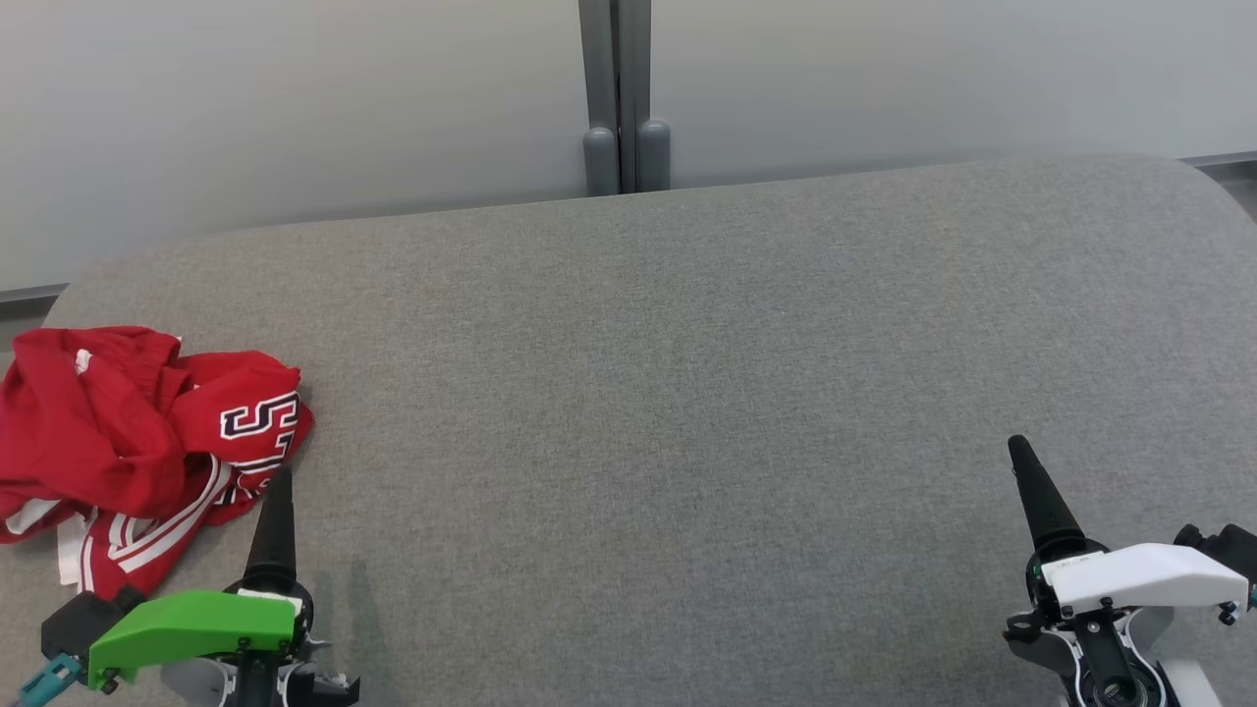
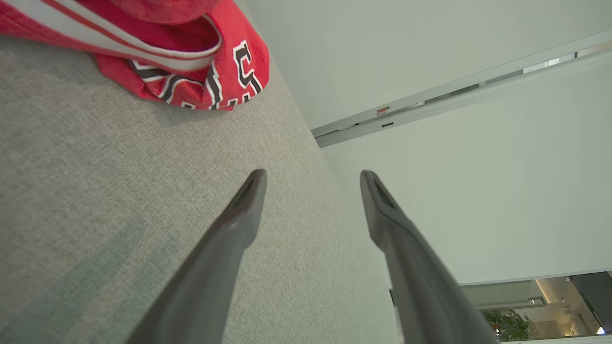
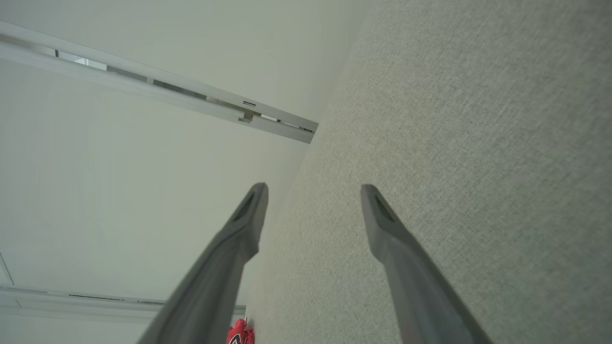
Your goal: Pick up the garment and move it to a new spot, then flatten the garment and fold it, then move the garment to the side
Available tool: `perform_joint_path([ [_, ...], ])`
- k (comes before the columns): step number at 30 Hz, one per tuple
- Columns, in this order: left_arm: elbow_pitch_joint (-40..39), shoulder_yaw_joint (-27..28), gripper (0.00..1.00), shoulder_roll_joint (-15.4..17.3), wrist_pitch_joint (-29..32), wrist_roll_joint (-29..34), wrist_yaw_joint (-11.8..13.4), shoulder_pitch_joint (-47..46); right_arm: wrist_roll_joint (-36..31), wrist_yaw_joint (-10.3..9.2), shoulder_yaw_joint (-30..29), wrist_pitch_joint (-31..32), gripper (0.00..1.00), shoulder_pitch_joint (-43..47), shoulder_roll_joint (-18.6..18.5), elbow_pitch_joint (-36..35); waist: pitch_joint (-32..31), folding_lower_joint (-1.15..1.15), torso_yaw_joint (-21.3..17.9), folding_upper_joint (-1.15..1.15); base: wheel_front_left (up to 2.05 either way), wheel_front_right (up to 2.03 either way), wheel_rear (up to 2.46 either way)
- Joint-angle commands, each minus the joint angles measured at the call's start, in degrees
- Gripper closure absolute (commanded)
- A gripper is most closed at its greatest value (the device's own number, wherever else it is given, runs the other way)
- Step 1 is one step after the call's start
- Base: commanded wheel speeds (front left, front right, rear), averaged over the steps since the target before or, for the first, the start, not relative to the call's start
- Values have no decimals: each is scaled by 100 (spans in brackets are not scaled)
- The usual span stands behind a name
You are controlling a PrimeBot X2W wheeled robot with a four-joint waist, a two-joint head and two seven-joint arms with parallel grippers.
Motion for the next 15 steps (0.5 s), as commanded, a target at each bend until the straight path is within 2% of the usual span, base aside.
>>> perform_joint_path([
  [1, -64, -24, 0, 94, -64, 292, -12, -171, -289, 1, 21, -70, 0, -157, -25, -129, 5, 0, 1, 0, 0, 0, 0],
  [15, -23, -157, 0, 164, -377, 1783, 55, -198, -1851, 2, 228, -383, 0, -213, -25, -162, 4, 0, 22, 0, 0, 0, 0],
])
